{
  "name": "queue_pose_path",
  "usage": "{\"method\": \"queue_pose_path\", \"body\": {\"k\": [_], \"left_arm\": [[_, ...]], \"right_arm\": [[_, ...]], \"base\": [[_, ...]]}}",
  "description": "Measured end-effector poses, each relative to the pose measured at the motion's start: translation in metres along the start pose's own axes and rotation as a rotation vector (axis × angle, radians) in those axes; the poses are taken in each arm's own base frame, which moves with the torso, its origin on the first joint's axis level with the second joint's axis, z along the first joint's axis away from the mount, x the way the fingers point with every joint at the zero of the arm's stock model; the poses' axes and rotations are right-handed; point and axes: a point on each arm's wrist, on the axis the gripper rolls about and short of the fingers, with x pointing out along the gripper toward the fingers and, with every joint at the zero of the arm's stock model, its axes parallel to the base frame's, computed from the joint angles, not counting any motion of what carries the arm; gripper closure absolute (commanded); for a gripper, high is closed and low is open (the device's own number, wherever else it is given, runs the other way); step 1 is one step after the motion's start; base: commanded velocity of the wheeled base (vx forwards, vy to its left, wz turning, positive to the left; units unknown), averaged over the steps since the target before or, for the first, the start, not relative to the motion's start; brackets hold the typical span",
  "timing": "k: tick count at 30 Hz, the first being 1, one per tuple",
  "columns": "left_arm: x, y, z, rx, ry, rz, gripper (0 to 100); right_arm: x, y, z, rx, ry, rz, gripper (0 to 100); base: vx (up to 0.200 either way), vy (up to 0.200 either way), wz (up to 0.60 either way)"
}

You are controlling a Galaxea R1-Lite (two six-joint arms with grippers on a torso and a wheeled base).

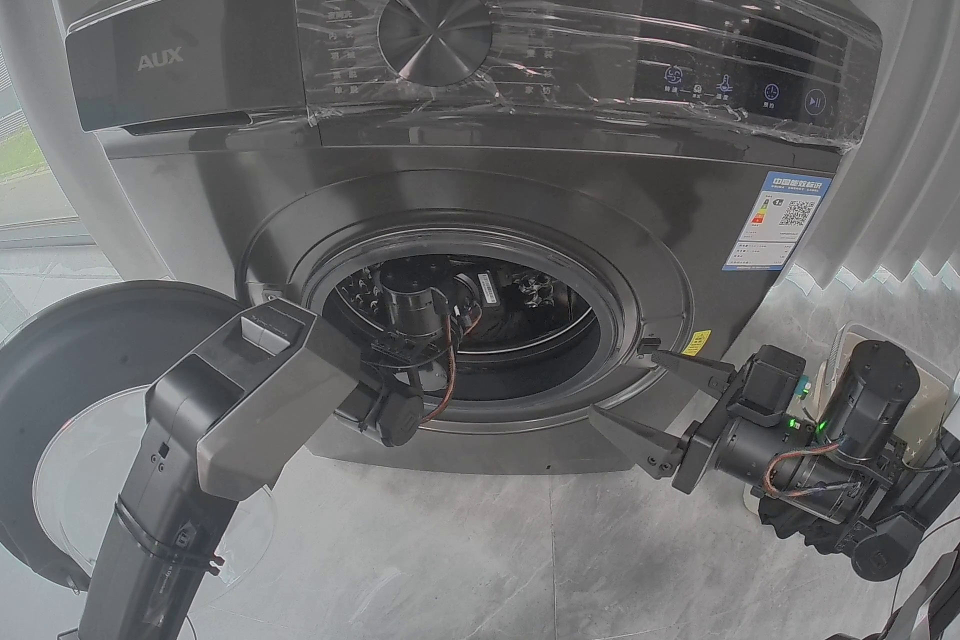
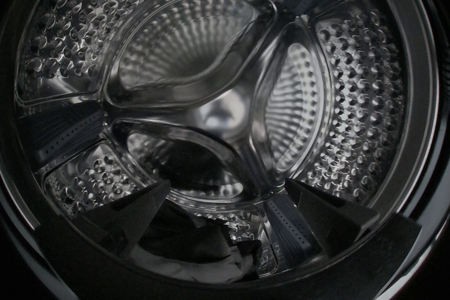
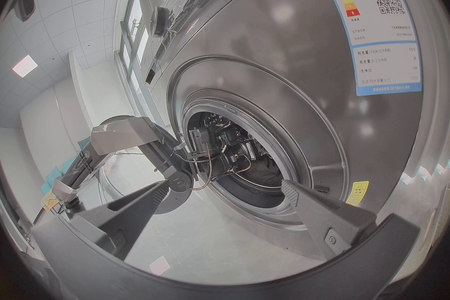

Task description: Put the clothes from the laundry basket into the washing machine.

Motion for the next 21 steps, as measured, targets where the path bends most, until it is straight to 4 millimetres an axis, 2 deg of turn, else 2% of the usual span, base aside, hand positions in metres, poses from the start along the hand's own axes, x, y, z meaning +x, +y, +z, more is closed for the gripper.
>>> {"method": "queue_pose_path", "body": {"k": [8,21], "left_arm": [[-0.01,-0.009,0.007,-0.038,0.038,0.025,0],[-0.079,-0.011,-0.018,0.016,0.216,0.0,0]], "right_arm": [[0.0,0.0,0.0,0.0,-0.001,0.0,0],[0.0,0.001,0.001,-0.001,-0.005,0.003,0]], "base": [[0.0,0.0,0.0],[0.0,0.0,0.0]]}}
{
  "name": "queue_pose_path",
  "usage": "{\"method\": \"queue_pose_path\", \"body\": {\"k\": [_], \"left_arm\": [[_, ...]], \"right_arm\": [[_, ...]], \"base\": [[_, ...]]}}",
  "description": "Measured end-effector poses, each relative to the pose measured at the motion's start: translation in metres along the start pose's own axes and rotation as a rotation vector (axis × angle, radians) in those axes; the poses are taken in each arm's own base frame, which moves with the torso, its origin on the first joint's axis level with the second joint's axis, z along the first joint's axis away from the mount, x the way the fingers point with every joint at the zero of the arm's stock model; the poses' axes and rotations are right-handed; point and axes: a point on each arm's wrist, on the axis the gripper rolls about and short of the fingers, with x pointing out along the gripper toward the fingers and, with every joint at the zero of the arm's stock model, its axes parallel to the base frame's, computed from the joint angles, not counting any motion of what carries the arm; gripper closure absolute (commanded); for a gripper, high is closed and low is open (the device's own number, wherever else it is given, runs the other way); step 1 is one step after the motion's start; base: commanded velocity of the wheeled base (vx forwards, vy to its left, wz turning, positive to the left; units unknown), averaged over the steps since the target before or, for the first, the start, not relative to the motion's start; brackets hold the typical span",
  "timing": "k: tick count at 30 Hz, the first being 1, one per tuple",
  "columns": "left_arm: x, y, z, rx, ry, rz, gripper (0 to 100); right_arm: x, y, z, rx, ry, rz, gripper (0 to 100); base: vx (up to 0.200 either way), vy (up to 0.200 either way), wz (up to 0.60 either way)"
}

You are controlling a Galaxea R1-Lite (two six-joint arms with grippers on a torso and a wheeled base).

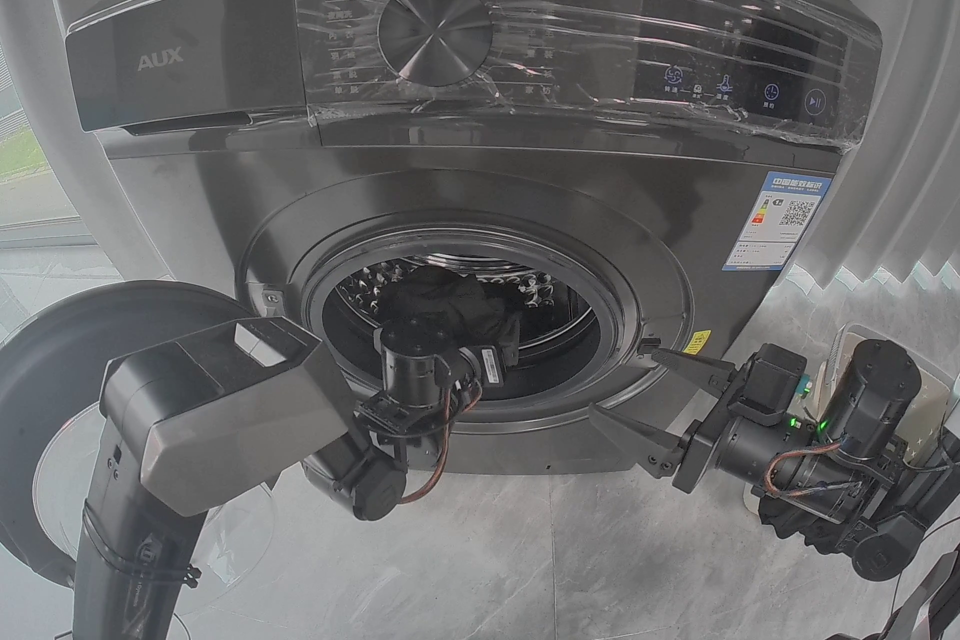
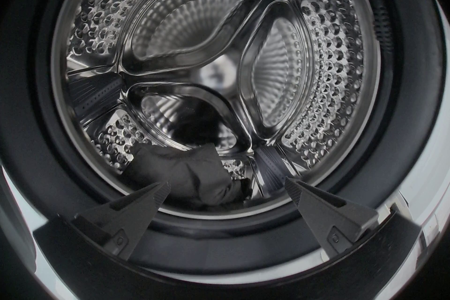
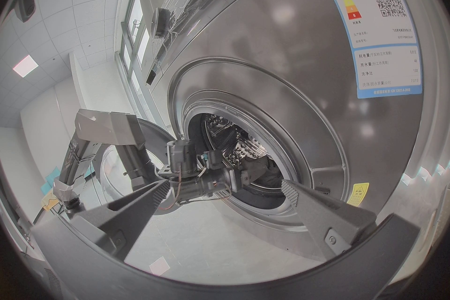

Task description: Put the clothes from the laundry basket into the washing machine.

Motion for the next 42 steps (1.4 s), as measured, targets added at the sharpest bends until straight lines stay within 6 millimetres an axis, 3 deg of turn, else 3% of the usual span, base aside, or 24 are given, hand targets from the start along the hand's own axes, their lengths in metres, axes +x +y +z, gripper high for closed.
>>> {"method": "queue_pose_path", "body": {"k": [8,32,42], "left_arm": [[-0.046,-0.002,-0.003,0.028,0.064,-0.03,0],[-0.212,0.014,0.057,0.003,0.052,-0.166,0],[-0.253,0.029,0.074,-0.047,0.017,-0.162,0]], "right_arm": [[0.0,0.001,0.001,-0.001,-0.003,0.003,0],[-0.001,0.002,0.0,0.001,0.001,0.005,0],[-0.013,0.01,0.016,-0.009,-0.065,0.021,0]], "base": [[0.0,0.0,0.0],[0.0,0.0,0.0],[0.0,0.0,0.0]]}}
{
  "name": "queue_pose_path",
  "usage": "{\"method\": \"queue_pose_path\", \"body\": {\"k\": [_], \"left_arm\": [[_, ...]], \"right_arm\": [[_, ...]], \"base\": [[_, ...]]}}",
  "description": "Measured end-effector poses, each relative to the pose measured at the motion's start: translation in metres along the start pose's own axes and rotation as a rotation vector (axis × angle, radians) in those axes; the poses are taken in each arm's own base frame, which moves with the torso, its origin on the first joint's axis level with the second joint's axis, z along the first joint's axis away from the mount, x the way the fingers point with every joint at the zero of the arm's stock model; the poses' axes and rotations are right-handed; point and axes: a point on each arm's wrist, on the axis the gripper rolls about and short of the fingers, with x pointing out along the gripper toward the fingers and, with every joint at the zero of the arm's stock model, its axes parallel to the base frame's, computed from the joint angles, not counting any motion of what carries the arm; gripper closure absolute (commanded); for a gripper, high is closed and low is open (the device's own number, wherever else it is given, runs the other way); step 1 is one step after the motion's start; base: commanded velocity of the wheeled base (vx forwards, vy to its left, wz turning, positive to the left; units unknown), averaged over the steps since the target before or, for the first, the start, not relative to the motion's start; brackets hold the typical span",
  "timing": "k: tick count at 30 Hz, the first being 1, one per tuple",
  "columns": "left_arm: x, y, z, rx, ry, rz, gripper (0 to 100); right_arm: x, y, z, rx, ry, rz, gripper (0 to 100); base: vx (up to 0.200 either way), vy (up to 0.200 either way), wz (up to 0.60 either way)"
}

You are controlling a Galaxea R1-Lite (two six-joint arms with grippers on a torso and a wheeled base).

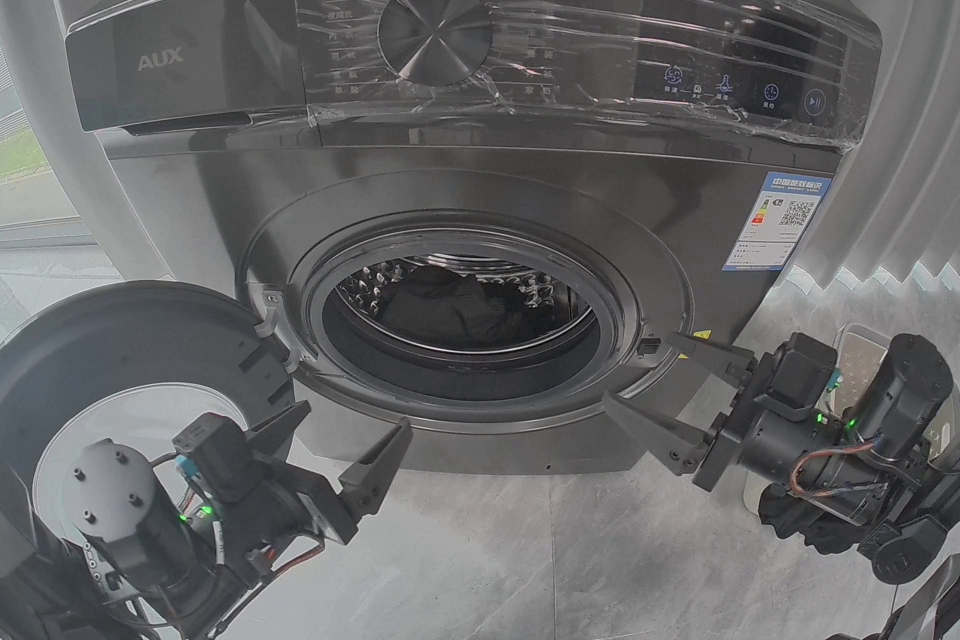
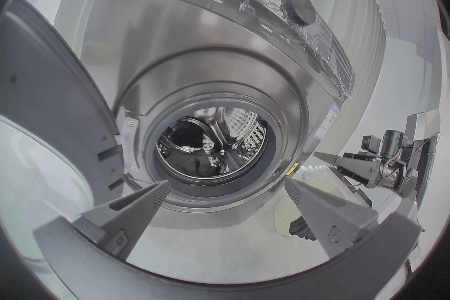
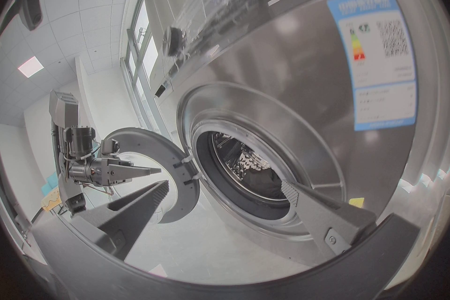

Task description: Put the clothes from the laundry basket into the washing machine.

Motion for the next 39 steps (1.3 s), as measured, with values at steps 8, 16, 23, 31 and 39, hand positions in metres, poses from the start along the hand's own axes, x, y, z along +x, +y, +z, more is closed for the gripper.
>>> {"method": "queue_pose_path", "body": {"k": [8,16,23,31,39], "left_arm": [[-0.02,0.01,0.012,0.009,-0.059,0.075,0],[-0.031,0.013,0.016,0.05,-0.055,0.116,0],[-0.046,0.006,0.012,0.089,0.008,0.092,0],[-0.062,0.004,0.021,0.069,-0.006,-0.001,0],[-0.072,0.012,0.028,0.065,-0.012,-0.027,0]], "right_arm": [[-0.04,-0.009,0.022,-0.013,-0.085,-0.117,0],[-0.085,-0.015,0.036,-0.051,-0.172,-0.223,0],[-0.105,-0.014,0.04,-0.09,-0.186,-0.27,0],[-0.126,-0.007,0.042,-0.139,-0.157,-0.297,0],[-0.155,0.0,0.045,-0.196,-0.183,-0.365,0]], "base": [[-0.05,0.0,0.0],[-0.175,0.0,0.0],[0.0,0.0,0.0],[-0.025,-0.025,0.0],[-0.125,-0.125,0.0]]}}
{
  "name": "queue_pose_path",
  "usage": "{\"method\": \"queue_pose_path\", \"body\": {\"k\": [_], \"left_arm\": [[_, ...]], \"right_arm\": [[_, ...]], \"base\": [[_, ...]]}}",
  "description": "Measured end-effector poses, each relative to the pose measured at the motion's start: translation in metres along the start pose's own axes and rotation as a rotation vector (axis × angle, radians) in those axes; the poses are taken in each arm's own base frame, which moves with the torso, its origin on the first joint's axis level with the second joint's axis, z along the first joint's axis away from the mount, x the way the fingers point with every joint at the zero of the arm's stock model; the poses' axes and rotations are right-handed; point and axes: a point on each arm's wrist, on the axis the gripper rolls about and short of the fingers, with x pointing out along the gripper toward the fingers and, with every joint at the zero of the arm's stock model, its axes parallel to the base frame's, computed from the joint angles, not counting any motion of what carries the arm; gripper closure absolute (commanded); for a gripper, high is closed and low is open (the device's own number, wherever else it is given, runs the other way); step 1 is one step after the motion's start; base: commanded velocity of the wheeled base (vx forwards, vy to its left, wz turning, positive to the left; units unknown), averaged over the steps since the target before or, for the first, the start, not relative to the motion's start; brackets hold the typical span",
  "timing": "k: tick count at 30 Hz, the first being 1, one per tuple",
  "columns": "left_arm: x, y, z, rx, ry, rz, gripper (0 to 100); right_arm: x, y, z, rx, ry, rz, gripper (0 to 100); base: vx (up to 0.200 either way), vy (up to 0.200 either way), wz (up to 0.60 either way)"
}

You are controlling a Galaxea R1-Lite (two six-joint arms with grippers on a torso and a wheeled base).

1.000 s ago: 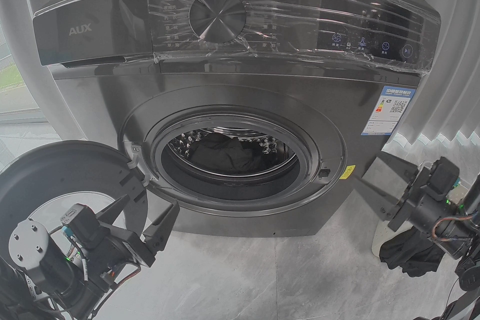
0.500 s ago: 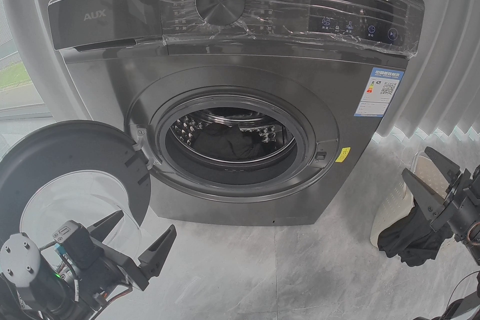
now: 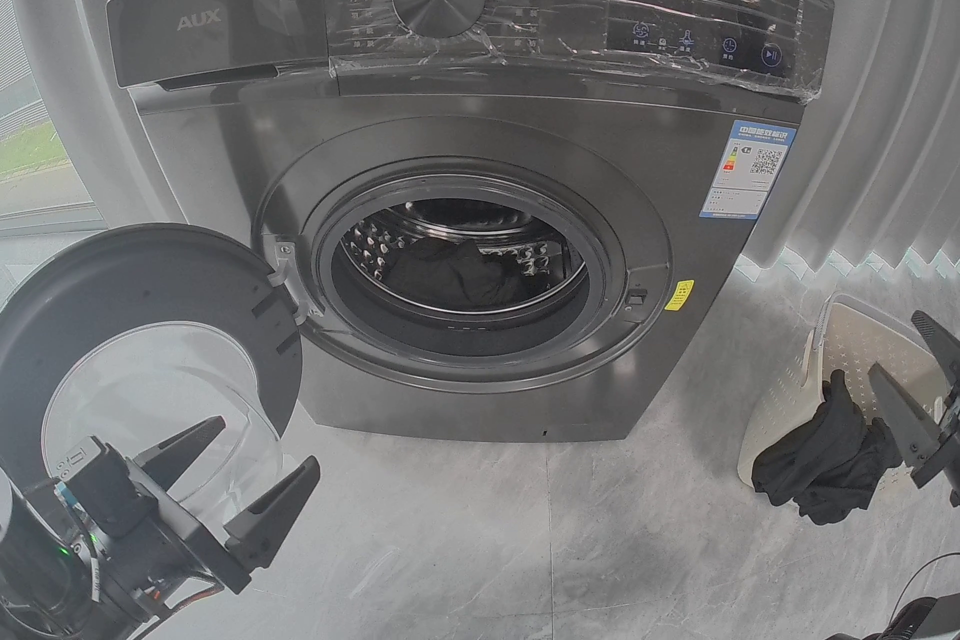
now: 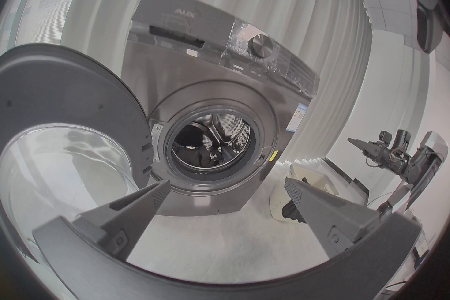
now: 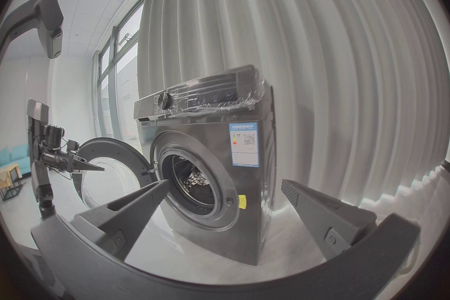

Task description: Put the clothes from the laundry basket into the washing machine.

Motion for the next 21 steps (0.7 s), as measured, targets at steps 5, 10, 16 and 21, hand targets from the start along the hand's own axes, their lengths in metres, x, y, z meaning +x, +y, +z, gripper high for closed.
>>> {"method": "queue_pose_path", "body": {"k": [5,10,16,21], "left_arm": [[-0.012,0.006,0.01,-0.001,-0.057,-0.035,0],[-0.027,0.015,0.017,0.007,-0.091,-0.068,0],[-0.049,0.032,0.014,0.061,-0.07,-0.025,0],[-0.065,0.042,0.014,0.094,-0.113,0.053,0]], "right_arm": [[-0.017,-0.003,0.005,-0.038,-0.04,-0.061,0],[-0.032,-0.003,0.009,-0.062,-0.078,-0.104,0],[-0.053,0.001,0.004,-0.065,-0.057,-0.127,0],[-0.069,0.005,0.001,-0.067,-0.048,-0.142,0]], "base": [[0.0,0.0,0.0],[0.0,0.0,0.0],[-0.1,-0.1,0.0],[0.0,0.0,0.0]]}}
